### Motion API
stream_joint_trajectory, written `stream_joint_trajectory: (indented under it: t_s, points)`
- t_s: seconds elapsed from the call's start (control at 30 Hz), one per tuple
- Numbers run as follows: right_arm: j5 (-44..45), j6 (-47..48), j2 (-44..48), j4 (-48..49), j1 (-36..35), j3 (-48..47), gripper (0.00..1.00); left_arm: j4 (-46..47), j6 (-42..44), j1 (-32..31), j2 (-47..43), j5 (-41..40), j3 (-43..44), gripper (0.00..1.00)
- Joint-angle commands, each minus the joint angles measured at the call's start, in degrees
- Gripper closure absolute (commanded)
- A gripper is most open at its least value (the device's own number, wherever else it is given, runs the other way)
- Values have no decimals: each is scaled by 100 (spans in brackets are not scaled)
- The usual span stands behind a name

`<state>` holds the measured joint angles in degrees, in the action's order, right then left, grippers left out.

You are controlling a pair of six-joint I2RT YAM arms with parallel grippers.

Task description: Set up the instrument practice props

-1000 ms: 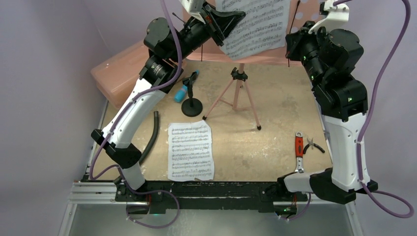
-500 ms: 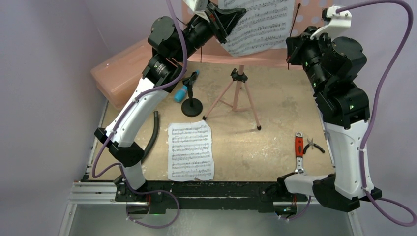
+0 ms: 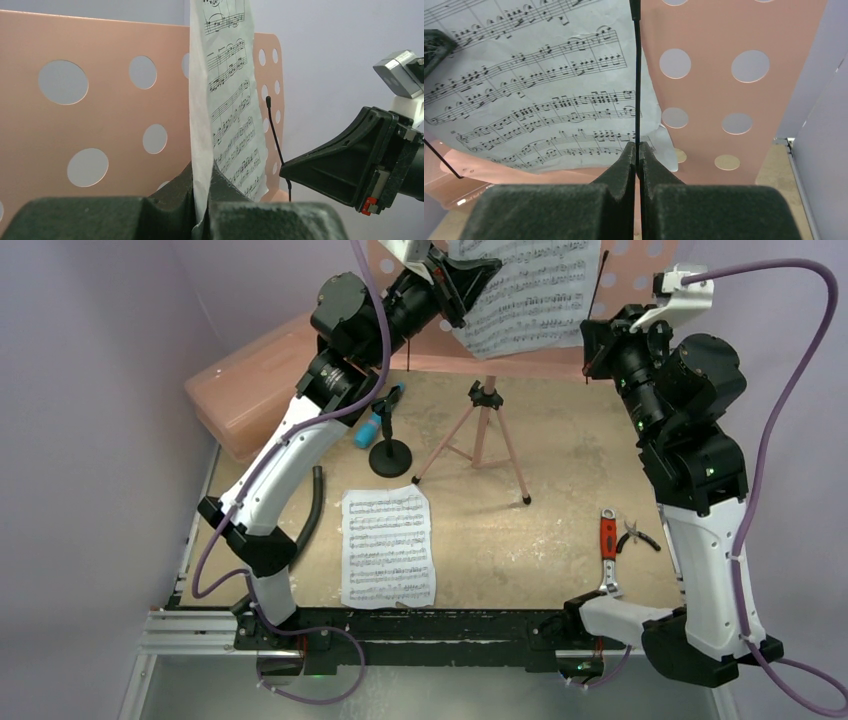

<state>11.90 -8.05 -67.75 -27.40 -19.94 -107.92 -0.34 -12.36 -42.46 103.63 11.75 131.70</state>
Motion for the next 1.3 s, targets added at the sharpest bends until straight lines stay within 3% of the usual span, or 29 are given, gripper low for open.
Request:
stream_joint_trajectory:
  t_s: [0.0, 0.63, 0.87, 1.03, 1.27]
  points:
    - [-391, 279, 266, 858, -20, 222, 100, 140, 109, -37, 59, 9, 248, 100]
    - [-864, 309, 227, 946, -18, 272, 100, 436, 187, -389, 506, 476, 585, 100]
    - [-821, 291, 227, 892, -18, 306, 100, 326, 313, -397, 363, 295, 453, 74]
    - [-807, 277, 204, 903, -18, 313, 100, 337, 510, -391, -19, -72, -53, 61]
    - [-766, 278, 194, 888, -18, 312, 100, 234, 620, -390, -541, -401, -702, 58]
